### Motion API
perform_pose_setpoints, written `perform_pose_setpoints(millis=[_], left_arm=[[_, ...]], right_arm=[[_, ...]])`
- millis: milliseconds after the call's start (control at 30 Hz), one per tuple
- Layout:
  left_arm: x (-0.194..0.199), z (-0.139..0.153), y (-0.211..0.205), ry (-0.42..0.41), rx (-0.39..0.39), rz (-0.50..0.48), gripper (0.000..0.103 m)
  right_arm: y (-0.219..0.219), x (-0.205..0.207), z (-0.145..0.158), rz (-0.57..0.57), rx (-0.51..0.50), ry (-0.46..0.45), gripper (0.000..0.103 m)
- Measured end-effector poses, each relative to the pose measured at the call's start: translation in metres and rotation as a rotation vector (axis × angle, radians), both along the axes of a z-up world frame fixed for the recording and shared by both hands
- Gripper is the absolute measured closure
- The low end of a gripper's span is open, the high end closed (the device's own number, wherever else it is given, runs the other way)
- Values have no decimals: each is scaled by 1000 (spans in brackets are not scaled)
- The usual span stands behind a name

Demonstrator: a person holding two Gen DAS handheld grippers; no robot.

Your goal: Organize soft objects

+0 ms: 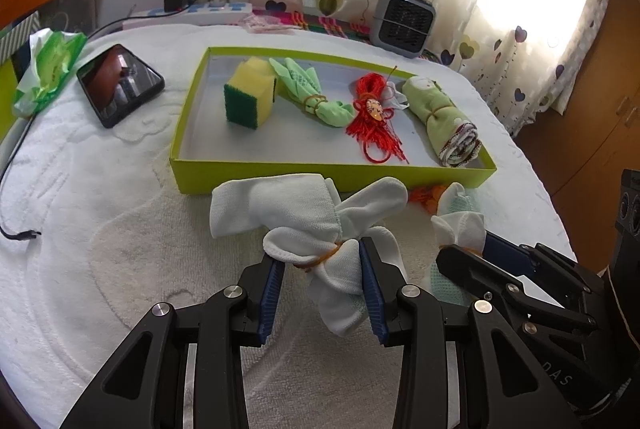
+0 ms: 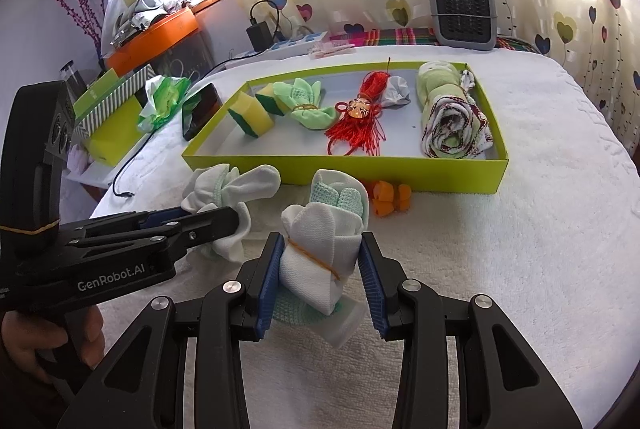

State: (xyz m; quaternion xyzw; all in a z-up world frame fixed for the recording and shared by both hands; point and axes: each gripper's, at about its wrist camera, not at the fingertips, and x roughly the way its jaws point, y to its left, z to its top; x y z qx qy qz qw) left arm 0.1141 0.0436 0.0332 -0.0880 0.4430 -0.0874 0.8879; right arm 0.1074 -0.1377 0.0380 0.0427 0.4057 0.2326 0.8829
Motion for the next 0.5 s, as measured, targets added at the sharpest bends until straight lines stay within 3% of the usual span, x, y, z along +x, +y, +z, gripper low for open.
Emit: perform_pose_setpoints(millis=[500], left_arm=[[-6,23,6,-65,-5,-16,67]], right_arm=[[0,-3,15,-12,-18,-49,64]])
